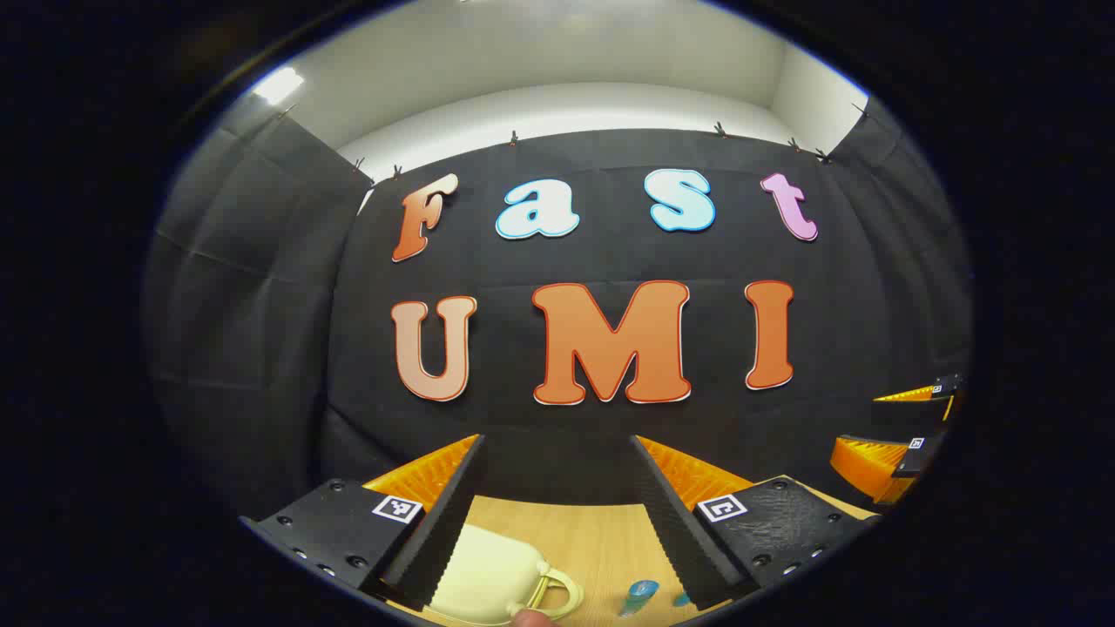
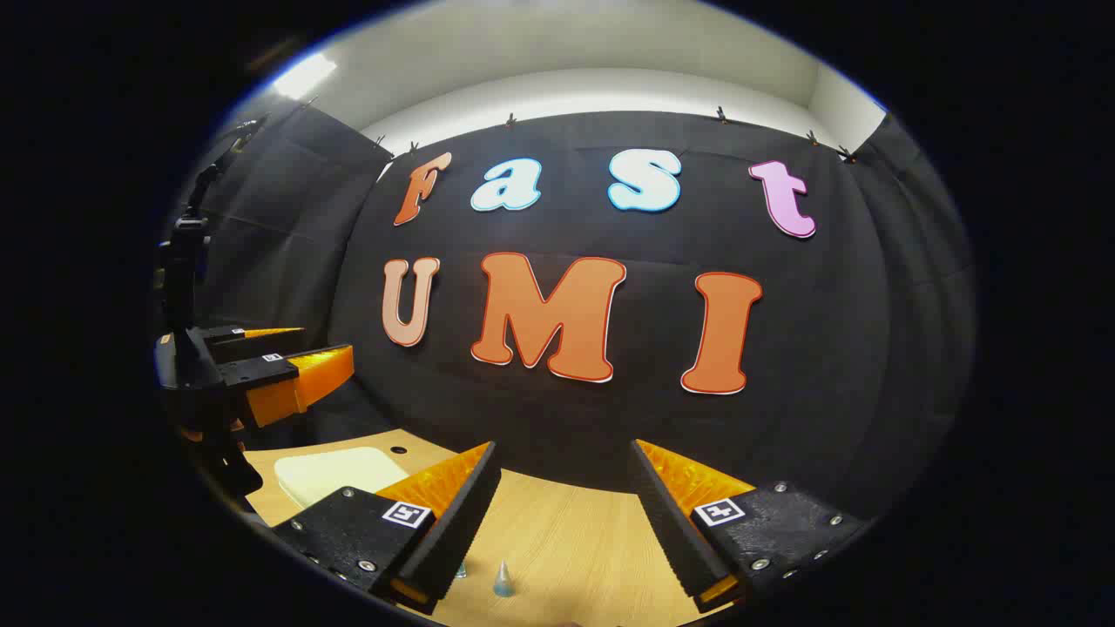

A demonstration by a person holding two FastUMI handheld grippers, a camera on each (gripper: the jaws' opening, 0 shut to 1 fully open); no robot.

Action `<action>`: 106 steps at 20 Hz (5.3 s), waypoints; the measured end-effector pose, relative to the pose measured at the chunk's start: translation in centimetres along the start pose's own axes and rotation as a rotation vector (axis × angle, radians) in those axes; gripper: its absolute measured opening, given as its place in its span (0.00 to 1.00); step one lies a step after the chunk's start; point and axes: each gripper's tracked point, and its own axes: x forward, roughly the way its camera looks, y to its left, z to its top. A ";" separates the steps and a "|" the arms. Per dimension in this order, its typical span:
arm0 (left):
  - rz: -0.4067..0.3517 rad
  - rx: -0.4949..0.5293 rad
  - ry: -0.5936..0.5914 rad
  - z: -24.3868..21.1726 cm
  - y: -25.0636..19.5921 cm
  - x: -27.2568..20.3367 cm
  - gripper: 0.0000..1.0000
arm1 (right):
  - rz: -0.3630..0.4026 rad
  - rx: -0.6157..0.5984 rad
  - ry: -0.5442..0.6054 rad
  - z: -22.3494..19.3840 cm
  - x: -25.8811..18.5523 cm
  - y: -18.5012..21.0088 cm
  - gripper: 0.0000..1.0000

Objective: First open the suitcase, pack the skin care products into it, and then close the suitcase.

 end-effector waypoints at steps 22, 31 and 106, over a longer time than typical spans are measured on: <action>-0.114 0.167 0.013 -3.1 1.5 3.9 0.98 | -0.124 0.045 0.067 -0.8 2.0 1.7 0.94; -0.294 0.324 0.201 -13.0 0.3 2.8 0.98 | -0.201 0.003 0.072 -0.7 1.9 0.7 0.94; -0.001 0.563 0.403 -18.6 31.2 13.3 0.02 | -0.199 -0.102 0.154 -2.4 7.8 8.7 0.94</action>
